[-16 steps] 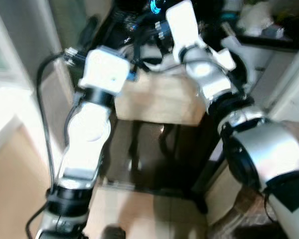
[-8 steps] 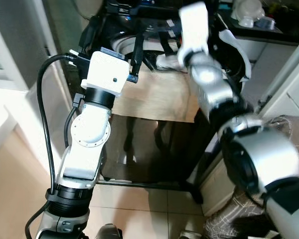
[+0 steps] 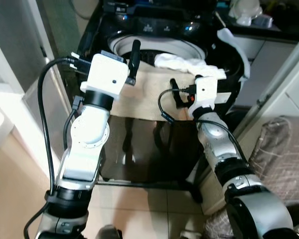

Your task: Clothes washing

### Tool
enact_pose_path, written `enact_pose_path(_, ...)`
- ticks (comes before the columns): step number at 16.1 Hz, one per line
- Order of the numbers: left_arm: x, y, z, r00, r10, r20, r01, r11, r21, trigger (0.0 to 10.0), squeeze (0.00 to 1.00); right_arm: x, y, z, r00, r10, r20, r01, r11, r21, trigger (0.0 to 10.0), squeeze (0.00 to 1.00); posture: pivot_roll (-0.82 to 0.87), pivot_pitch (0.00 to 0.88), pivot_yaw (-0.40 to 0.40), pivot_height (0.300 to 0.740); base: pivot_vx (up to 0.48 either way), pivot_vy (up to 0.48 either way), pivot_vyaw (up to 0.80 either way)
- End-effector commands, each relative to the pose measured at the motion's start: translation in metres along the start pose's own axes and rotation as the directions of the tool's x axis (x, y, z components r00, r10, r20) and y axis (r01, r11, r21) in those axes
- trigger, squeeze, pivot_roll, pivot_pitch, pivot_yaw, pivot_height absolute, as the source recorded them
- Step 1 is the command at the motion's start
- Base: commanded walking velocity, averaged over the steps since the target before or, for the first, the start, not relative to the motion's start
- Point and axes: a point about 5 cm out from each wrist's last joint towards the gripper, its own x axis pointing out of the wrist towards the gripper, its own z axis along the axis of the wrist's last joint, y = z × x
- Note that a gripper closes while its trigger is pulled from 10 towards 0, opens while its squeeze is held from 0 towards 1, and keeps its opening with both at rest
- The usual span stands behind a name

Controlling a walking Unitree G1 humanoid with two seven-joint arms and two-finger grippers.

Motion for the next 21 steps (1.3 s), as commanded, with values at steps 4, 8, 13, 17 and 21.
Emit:
enact_pose_path(4, 0.003, 0.000, 0.002, 1.000, -0.011, 0.016, 0.011, 1.000, -0.003, 10.0, 0.00, 0.006, 0.004, 0.027, 0.994, 0.018, 0.109, -0.017, 1.000, -0.008, 10.0, 0.00, 0.08, 0.006, -0.035, 0.740, 0.426, 0.139, 0.00)
enact_pose_path(8, 0.004, 0.006, 0.014, 0.995, 0.021, 0.093, -0.021, 1.000, -0.003, 10.0, 0.00, 0.012, 0.007, 0.073, 0.954, 0.034, 0.298, -0.028, 0.999, -0.026, 10.0, 0.00, 0.08, 0.015, -0.040, 0.740, 0.465, 0.000, 0.00)
enact_pose_path(13, 0.005, 0.003, 0.014, 0.996, 0.013, 0.086, -0.011, 1.000, -0.023, 10.0, 0.00, 0.016, 0.002, 0.082, 0.956, 0.035, 0.290, -0.028, 0.999, -0.026, 10.0, 0.00, 0.08, 0.014, -0.045, 0.740, 0.405, 0.143, 0.00)
enact_pose_path(17, 0.005, 0.001, 0.012, 0.997, 0.005, 0.076, -0.002, 0.999, -0.034, 10.0, 0.00, 0.014, 0.003, 0.068, 0.978, 0.031, 0.207, -0.035, 0.999, 0.017, 10.0, 0.00, 0.08, 0.016, -0.045, 0.740, 0.297, 0.376, 0.00)
enact_pose_path(21, 0.003, 0.003, 0.014, 0.996, 0.024, 0.083, -0.022, 0.999, -0.033, 10.0, 0.00, 0.011, -0.006, 0.080, 0.983, 0.085, 0.163, -0.107, 0.986, 0.126, 10.0, 0.00, 0.08, 0.027, -0.044, 0.740, 0.070, 0.322, 0.00)
